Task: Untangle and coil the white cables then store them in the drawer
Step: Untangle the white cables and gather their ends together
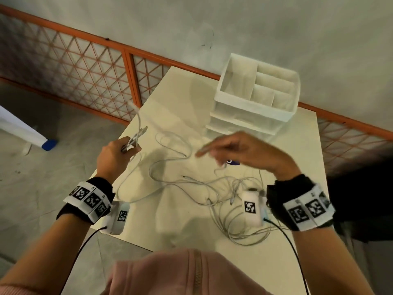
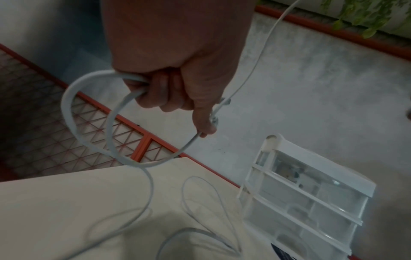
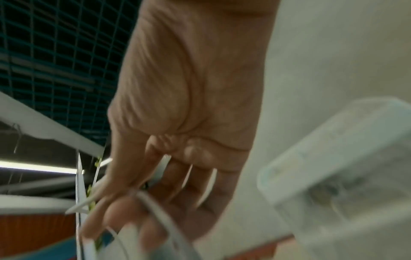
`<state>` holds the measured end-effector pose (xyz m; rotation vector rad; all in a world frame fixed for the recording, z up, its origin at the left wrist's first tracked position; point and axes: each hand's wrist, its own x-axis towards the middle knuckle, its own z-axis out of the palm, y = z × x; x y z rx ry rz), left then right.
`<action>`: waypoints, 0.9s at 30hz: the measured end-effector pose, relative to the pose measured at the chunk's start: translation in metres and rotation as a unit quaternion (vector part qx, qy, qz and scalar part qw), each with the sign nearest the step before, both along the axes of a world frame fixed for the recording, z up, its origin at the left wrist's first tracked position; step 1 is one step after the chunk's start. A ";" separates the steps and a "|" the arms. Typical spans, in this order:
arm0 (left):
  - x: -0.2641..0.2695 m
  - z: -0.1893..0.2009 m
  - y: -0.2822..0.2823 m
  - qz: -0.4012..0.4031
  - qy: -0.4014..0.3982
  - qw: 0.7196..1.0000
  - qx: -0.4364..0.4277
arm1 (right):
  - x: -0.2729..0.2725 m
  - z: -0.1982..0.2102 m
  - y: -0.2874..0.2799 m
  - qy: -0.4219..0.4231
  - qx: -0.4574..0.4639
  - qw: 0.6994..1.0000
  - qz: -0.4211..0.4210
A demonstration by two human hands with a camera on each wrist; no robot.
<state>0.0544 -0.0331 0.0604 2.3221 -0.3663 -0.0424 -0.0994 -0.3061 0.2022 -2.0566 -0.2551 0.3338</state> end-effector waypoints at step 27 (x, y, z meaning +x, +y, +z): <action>-0.017 0.007 -0.017 -0.088 0.137 0.979 -0.119 | 0.120 -0.198 0.031 0.080 -0.316 0.935 -0.141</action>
